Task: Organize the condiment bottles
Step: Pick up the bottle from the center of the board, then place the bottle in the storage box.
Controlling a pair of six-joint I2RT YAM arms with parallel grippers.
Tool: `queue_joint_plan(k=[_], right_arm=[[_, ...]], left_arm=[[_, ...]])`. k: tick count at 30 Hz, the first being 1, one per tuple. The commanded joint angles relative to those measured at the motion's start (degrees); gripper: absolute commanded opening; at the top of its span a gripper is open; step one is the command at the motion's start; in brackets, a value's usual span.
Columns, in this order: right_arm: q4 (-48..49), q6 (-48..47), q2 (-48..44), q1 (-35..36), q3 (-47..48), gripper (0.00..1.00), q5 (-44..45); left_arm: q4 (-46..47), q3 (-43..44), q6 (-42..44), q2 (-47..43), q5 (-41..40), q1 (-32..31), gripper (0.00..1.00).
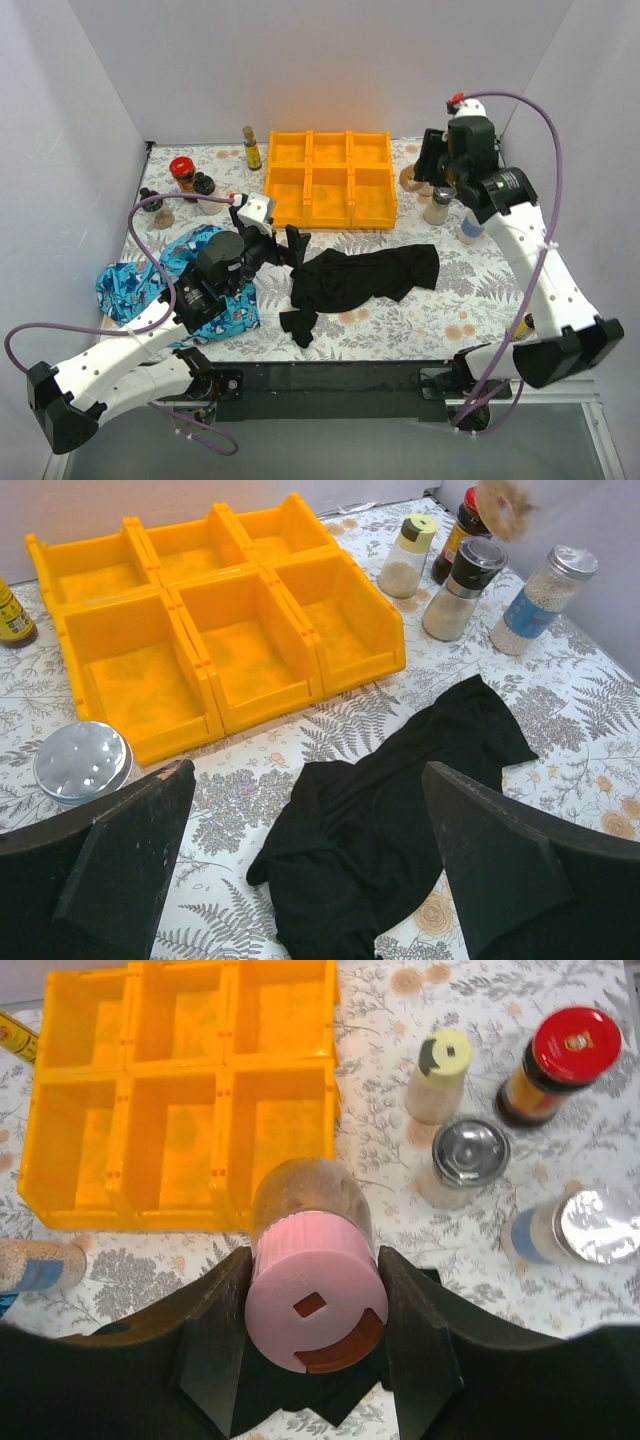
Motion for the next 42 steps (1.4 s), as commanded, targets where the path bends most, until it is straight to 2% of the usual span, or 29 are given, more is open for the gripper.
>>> queue_joint_plan(k=[1, 6, 7, 11, 14, 16, 19, 29, 35, 42], right_arm=[[10.4, -8.6, 9.3, 0.1, 9.6, 0.22, -4.1], [13.8, -15.3, 26.6, 0.2, 24.1, 0.22, -6.1], [13.8, -16.5, 29.4, 0.1, 29.6, 0.22, -5.6], [15.7, -20.6, 41.9, 0.2, 37.8, 0.22, -2.2], [19.5, -21.4, 45.5, 0.2, 36.5, 0.23, -1.3], [25.3, -22.7, 46.5, 0.3, 35.1, 0.23, -3.0], [31.2, -24.2, 49.1, 0.3, 33.9, 0.23, -0.9], [35.4, -26.4, 59.4, 0.4, 38.7, 0.32, -0.8], [40.3, -27.5, 61.1, 0.4, 38.8, 0.35, 2.3], [40.4, -26.1, 64.3, 0.3, 38.9, 0.42, 2.8]], left_arm=[[1.2, -0.4, 1.1, -0.4, -1.5, 0.0, 0.98], [1.3, -0.3, 1.1, -0.1, -1.1, 0.0, 0.98], [1.4, -0.3, 1.1, -0.2, -0.9, 0.0, 0.98], [1.3, -0.3, 0.9, -0.7, 0.0, 0.0, 0.98], [1.3, -0.3, 0.8, -0.9, 0.5, 0.0, 0.98], [1.3, -0.3, 0.8, -1.0, 0.5, 0.0, 0.98], [1.3, -0.4, 0.7, -1.2, 0.6, 0.0, 0.98], [1.2, -0.4, 0.7, -1.6, 1.3, 0.0, 0.98], [1.2, -0.4, 0.5, -1.2, 1.7, 0.0, 0.98], [1.1, -0.4, 0.4, -1.1, 2.9, 0.0, 0.98]])
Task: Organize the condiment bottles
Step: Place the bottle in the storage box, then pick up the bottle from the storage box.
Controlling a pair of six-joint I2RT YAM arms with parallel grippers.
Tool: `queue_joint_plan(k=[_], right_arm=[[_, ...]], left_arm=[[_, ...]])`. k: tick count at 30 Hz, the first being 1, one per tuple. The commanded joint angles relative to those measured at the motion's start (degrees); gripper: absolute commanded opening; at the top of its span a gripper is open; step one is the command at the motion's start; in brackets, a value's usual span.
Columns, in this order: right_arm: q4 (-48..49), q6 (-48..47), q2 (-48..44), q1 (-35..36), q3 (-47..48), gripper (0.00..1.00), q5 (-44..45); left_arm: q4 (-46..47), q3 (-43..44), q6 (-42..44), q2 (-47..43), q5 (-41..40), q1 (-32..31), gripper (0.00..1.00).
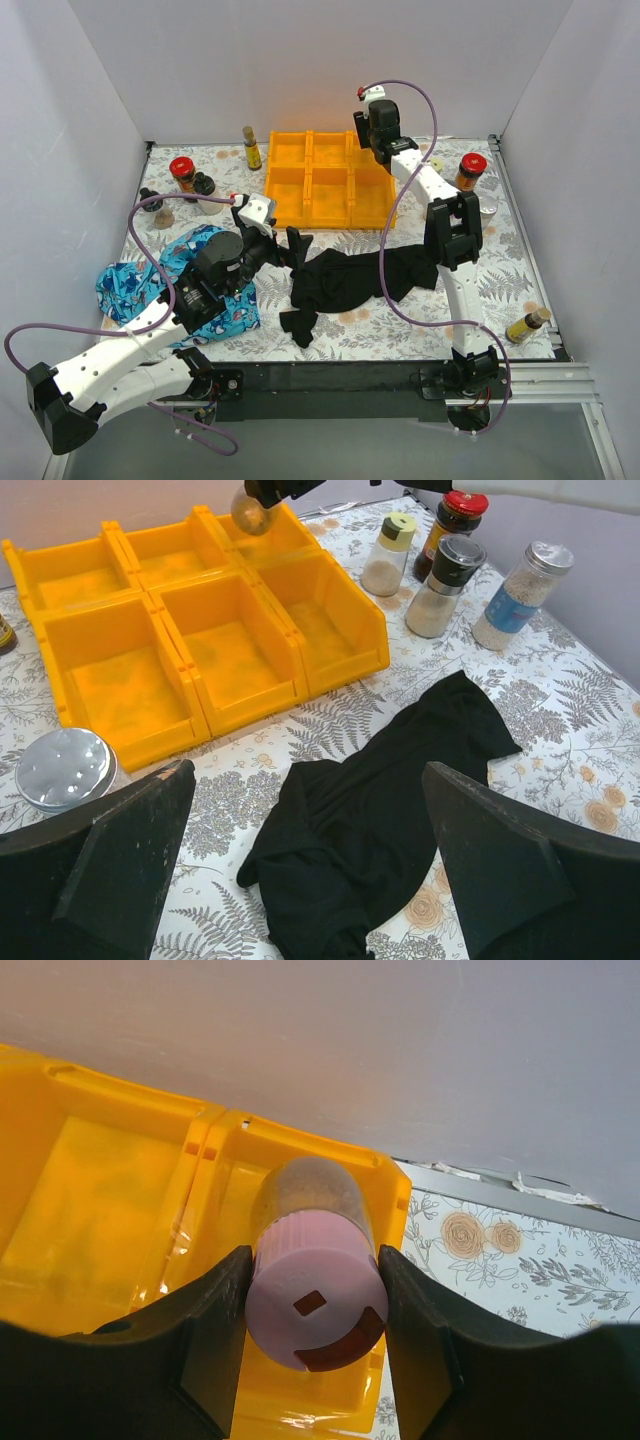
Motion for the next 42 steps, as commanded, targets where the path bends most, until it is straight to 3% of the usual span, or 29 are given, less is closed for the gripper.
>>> queue_joint_plan(k=[1, 12, 13, 15, 19, 30, 42], right_arm=[[4.7, 0.5, 2.1, 0.1, 2.9, 0.43, 2.0], [8.4, 1.1, 5.9, -0.1, 4.9, 0.52, 1.6], [9.4, 1.1, 7.1, -0.3, 5.7, 0.65, 1.3], [9.4, 1.2, 8.1, -0.5, 6.7, 0.73, 1.2], [10.2, 1.9, 8.6, -1.0, 7.0, 0.77, 0.7], [11.6, 4.4, 8.4, -2.9, 9.2, 0.75, -2.5], [2.7, 9.6, -2.7, -1.9, -2.6, 0.60, -4.2]], left_arm=[[0.8, -0.4, 0.4, -0.7, 0.9, 0.0, 0.98], [0.8, -0.4, 0.4, -1.5, 0.8, 0.0, 0.98], [0.8, -0.4, 0.4, -1.6, 0.6, 0.0, 0.98], [0.8, -0.4, 0.4, -1.7, 0.6, 0.0, 0.98], [0.8, -0.5, 0.4, -1.8, 0.5, 0.0, 0.98], [0.8, -0.5, 0.7, -1.3, 0.2, 0.0, 0.98], [0.8, -0.4, 0.7, -1.5, 0.7, 0.0, 0.98]])
